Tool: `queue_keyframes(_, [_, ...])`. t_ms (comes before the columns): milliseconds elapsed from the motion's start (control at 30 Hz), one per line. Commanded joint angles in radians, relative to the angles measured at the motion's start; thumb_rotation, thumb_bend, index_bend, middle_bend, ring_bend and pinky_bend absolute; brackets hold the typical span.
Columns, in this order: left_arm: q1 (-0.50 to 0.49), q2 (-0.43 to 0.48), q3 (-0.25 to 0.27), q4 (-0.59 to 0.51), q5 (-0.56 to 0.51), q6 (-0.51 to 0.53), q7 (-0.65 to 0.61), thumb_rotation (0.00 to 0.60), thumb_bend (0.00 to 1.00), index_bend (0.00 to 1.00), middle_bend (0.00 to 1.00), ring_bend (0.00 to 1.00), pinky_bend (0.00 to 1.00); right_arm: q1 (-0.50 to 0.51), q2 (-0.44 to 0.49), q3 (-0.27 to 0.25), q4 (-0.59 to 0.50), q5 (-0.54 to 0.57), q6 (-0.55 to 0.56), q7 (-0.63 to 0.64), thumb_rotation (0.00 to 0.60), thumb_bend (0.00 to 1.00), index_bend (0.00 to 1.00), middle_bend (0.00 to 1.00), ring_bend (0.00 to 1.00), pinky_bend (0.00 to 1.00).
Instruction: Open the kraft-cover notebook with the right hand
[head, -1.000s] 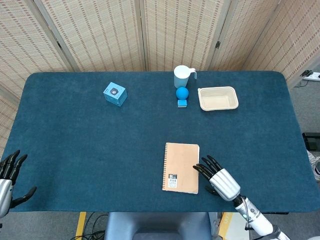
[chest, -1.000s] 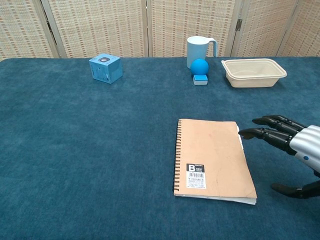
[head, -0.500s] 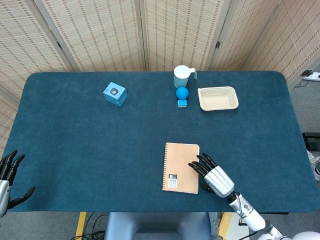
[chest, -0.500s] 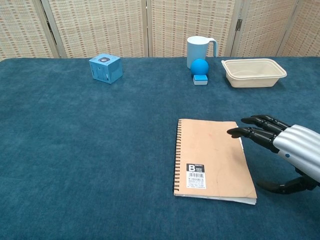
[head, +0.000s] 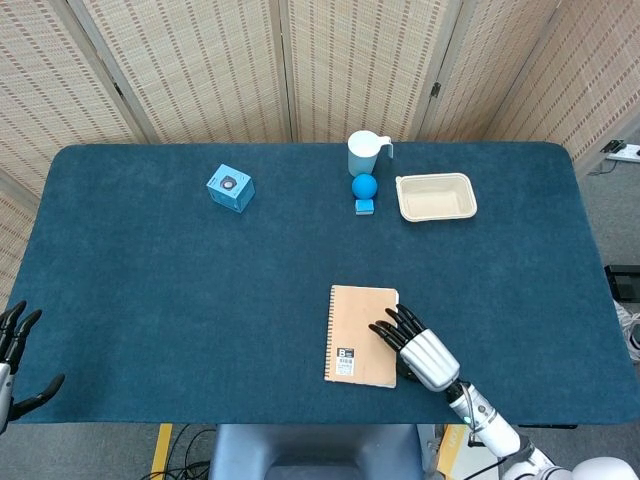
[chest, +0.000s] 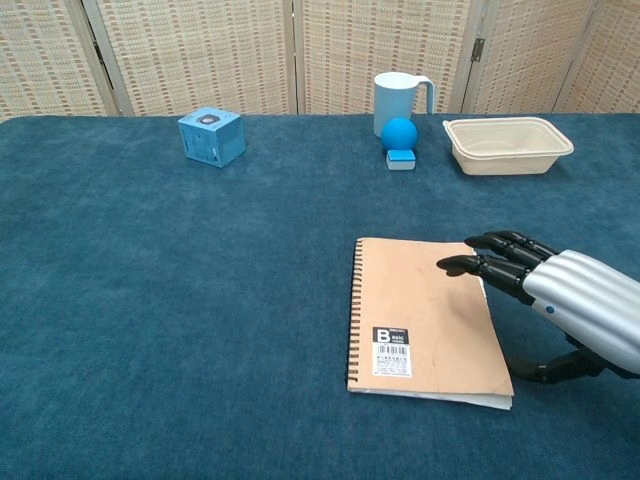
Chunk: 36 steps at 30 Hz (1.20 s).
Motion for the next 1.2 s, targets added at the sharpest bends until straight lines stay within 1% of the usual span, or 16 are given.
queue_keyframes(33, [0.000,0.000,-0.001,0.000,0.000,0.001,0.001,0.600,0.24,0.10,0.00,0.05,0.14,0.002,-0.005,0.001,-0.001,0.005,0.007,0.013,0.600,0.29,0.09,0.21,0.01,0.00])
queue_keyframes(167, [0.001,-0.002,-0.001,0.001,0.004,0.003,0.003,0.600,0.24,0.10,0.00,0.05,0.14,0.011,-0.020,0.007,-0.001,0.007,0.023,0.023,0.600,0.29,0.09,0.21,0.01,0.00])
queue_keyframes(333, [0.006,-0.001,-0.004,0.000,0.007,0.018,-0.004,0.600,0.24,0.10,0.00,0.05,0.14,0.036,-0.046,0.029,-0.014,0.000,0.063,0.007,0.600,0.29,0.09,0.21,0.01,0.00])
queue_keyframes(600, [0.026,0.006,-0.016,-0.010,0.008,0.067,-0.025,0.600,0.24,0.10,0.00,0.05,0.14,0.116,-0.049,0.069,-0.126,-0.020,0.052,-0.075,0.600,0.29,0.09,0.21,0.01,0.00])
queue_keyframes(700, [0.034,0.009,-0.021,-0.011,0.007,0.086,-0.036,0.600,0.24,0.10,0.00,0.05,0.14,0.138,-0.052,0.082,-0.159,-0.020,0.038,-0.098,0.600,0.29,0.09,0.19,0.01,0.00])
queue_keyframes(800, [0.049,0.023,-0.029,-0.010,-0.005,0.114,-0.072,0.600,0.24,0.10,0.00,0.05,0.14,0.193,-0.058,0.120,-0.220,-0.021,-0.001,-0.158,0.600,0.29,0.09,0.17,0.01,0.00])
queue_keyframes(967, [0.064,0.042,-0.037,-0.002,-0.014,0.140,-0.127,0.600,0.24,0.10,0.00,0.05,0.14,0.250,-0.053,0.165,-0.298,-0.005,-0.057,-0.232,0.600,0.29,0.09,0.15,0.01,0.00])
queue_keyframes(1100, [0.073,0.052,-0.040,0.002,-0.014,0.153,-0.158,0.600,0.24,0.10,0.00,0.05,0.14,0.287,-0.071,0.194,-0.323,0.022,-0.112,-0.269,0.600,0.29,0.09,0.15,0.01,0.00])
queue_keyframes(1200, [0.080,0.057,-0.042,0.003,-0.012,0.166,-0.177,0.600,0.24,0.10,0.00,0.05,0.14,0.319,-0.106,0.211,-0.300,0.050,-0.168,-0.281,0.600,0.29,0.09,0.15,0.01,0.00])
